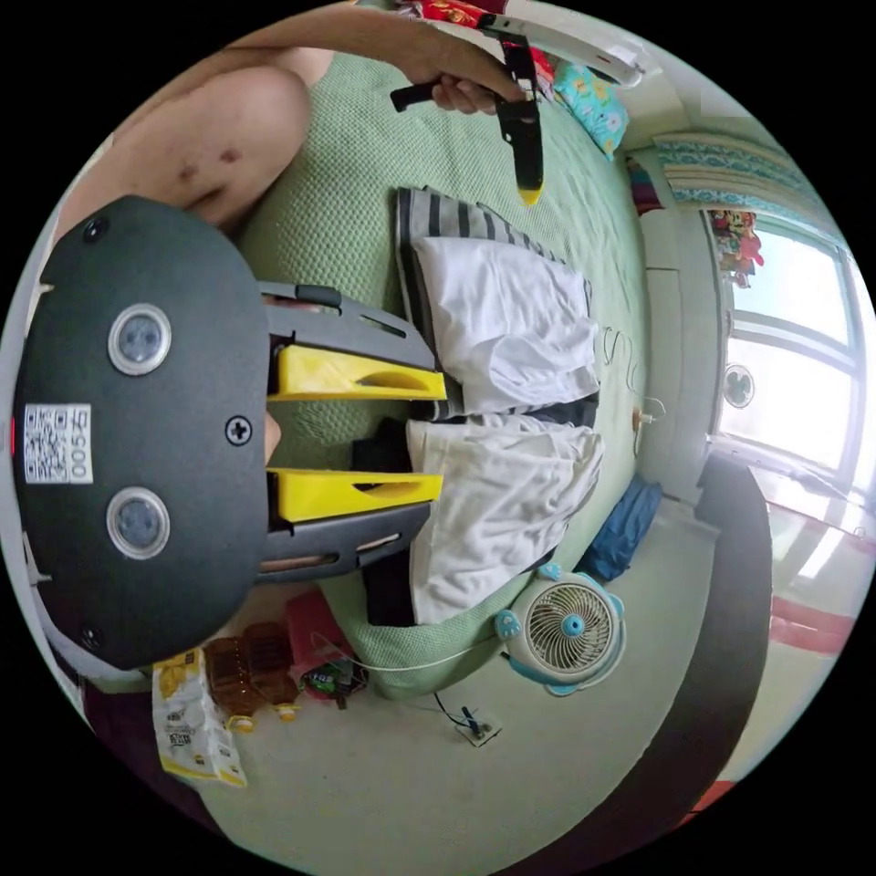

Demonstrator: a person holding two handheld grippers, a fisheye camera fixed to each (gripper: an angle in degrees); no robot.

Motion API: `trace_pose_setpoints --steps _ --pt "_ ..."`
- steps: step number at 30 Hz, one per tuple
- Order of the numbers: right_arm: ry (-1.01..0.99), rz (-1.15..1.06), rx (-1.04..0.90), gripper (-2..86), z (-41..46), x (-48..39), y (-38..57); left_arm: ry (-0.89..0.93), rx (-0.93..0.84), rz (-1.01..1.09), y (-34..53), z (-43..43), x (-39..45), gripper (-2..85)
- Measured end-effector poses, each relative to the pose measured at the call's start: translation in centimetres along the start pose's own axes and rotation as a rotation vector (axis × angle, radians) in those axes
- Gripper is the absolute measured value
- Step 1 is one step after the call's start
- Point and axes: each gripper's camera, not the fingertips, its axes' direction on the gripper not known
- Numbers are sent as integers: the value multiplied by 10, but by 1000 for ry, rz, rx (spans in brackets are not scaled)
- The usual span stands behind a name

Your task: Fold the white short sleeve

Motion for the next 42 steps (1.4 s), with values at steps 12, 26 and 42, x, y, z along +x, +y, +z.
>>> trace_pose_setpoints --steps 12,26,42 --pt "-13 -35 -30 135 23 -1 -55 26 -20 -5 -3 43 6 17" --pt "20 -27 -57 4 18 31 -98 66 -48 -8 -3 73 -16 12" --pt "-287 -151 2 -5 -51 9 -196 20 0 -60 14 45 -87 -4"
